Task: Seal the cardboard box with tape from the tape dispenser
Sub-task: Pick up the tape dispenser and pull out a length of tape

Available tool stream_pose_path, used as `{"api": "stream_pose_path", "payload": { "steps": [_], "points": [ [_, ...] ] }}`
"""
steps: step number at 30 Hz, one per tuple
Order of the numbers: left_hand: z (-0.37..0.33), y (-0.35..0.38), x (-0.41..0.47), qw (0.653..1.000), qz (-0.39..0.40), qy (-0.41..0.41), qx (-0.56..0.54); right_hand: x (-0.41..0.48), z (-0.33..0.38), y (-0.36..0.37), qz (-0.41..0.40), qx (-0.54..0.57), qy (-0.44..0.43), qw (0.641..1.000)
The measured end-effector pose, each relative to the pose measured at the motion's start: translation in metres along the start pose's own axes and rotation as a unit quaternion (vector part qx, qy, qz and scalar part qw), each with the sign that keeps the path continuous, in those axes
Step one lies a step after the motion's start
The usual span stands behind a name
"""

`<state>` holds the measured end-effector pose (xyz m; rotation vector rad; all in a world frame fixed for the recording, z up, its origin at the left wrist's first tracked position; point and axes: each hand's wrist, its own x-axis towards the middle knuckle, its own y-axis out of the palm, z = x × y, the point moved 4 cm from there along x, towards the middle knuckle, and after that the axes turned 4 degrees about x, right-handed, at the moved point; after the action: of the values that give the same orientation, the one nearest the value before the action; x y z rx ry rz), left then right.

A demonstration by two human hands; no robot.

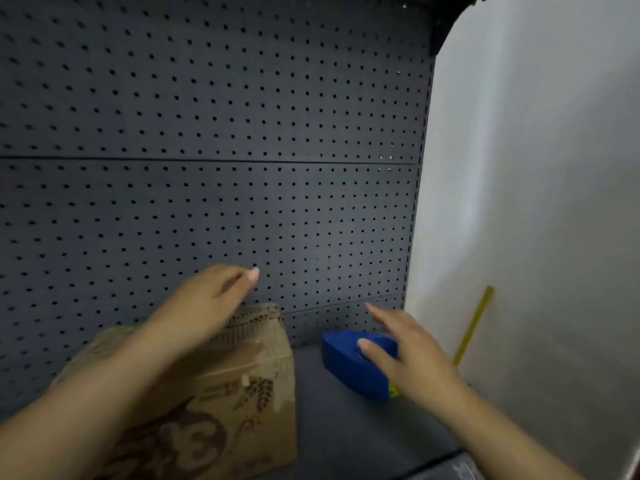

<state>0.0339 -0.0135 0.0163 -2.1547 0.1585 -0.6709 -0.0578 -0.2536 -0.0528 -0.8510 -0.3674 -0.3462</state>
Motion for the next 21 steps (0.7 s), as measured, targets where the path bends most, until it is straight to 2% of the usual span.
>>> {"api": "stream_pose_path", "payload": {
  "steps": [2, 4, 9, 15, 21],
  "points": [
    [0.005, 0.010, 0.001, 0.995, 0.010, 0.000, 0.099, 0.008, -0.026, 0.029, 0.038, -0.128, 0.046, 0.990],
    [0.014, 0.020, -0.002, 0.990, 0.029, -0.014, 0.134, 0.013, -0.054, 0.058, 0.078, -0.245, 0.066, 0.964],
    [0.022, 0.032, -0.004, 0.985, 0.031, -0.022, 0.166, 0.025, -0.087, 0.089, 0.141, -0.381, 0.067, 0.911],
    [0.025, 0.035, -0.005, 0.984, 0.021, -0.038, 0.172, 0.031, -0.102, 0.078, 0.205, -0.361, 0.014, 0.910],
    [0.026, 0.035, -0.005, 0.986, 0.002, -0.054, 0.157, 0.038, -0.109, 0.055, 0.190, -0.367, 0.000, 0.911]
  ]
}}
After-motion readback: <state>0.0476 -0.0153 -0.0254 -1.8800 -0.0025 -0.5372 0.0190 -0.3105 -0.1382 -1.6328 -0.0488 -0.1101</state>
